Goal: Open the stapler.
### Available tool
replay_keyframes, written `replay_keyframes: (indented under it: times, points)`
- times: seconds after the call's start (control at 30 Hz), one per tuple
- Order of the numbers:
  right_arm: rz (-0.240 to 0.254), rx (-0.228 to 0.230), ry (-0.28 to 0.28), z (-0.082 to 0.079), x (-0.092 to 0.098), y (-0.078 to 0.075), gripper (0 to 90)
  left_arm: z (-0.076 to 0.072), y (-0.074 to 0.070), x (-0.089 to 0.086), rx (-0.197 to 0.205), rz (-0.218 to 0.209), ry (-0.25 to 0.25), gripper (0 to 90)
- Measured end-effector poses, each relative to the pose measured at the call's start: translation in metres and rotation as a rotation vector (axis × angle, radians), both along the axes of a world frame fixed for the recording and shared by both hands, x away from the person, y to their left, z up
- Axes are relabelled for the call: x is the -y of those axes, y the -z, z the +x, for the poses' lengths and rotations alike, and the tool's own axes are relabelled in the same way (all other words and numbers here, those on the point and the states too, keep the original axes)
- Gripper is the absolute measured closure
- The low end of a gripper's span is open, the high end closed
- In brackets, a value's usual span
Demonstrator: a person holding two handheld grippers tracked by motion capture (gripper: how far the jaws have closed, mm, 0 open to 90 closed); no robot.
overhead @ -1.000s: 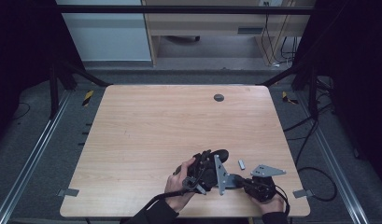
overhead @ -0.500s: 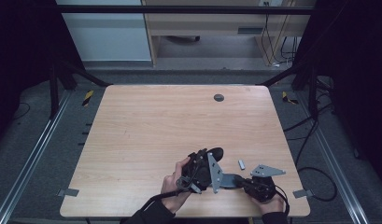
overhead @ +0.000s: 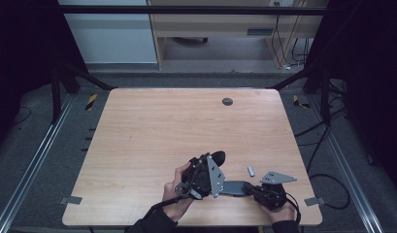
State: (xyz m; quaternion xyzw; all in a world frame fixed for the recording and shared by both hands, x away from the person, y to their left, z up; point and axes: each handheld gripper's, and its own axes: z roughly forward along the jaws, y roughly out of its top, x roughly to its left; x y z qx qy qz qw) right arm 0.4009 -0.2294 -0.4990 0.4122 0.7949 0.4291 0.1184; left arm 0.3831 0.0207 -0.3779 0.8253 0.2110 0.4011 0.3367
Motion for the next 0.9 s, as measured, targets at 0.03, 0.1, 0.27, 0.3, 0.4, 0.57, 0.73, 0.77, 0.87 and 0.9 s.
replay_keyframes:
  times: [0.03, 0.1, 0.27, 0.3, 0.4, 0.57, 0.73, 0.77, 0.87, 0.9]
  points:
    - [-0.002, 0.001, 0.000, 0.000, 0.000, 0.000, 90.0, 0.000, 0.000, 0.000, 0.001, -0.002, -0.002, 57.9]
    - [-0.010, 0.007, 0.000, 0.000, -0.001, 0.000, 90.0, 0.000, 0.000, -0.001, 0.002, -0.004, -0.003, 57.9]
    - [-0.012, 0.008, -0.002, 0.000, -0.001, 0.000, 90.0, 0.000, -0.001, -0.006, 0.000, -0.027, -0.007, 57.9]
    - [-0.013, 0.008, -0.002, 0.000, -0.001, 0.000, 90.0, 0.000, -0.002, -0.007, 0.000, -0.030, -0.008, 57.9]
    - [-0.013, 0.006, -0.001, 0.000, -0.001, -0.001, 90.0, 0.000, -0.003, -0.009, -0.003, -0.039, -0.013, 57.9]
    - [-0.014, 0.006, 0.000, 0.000, -0.001, -0.001, 90.0, 0.000, -0.004, -0.013, -0.006, -0.054, -0.019, 57.9]
    - [-0.014, 0.006, -0.001, -0.001, -0.001, -0.001, 90.0, -0.001, -0.005, -0.017, -0.004, -0.062, -0.025, 57.7]
    - [-0.014, 0.006, 0.001, -0.001, -0.001, -0.001, 90.0, -0.001, -0.005, -0.018, -0.004, -0.065, -0.027, 57.7]
    - [-0.014, 0.005, 0.001, -0.001, -0.001, -0.001, 90.0, -0.001, -0.006, -0.021, -0.006, -0.076, -0.029, 57.6]
    - [-0.014, 0.004, 0.000, -0.001, -0.001, -0.001, 90.0, -0.001, -0.007, -0.023, -0.009, -0.079, -0.033, 57.6]
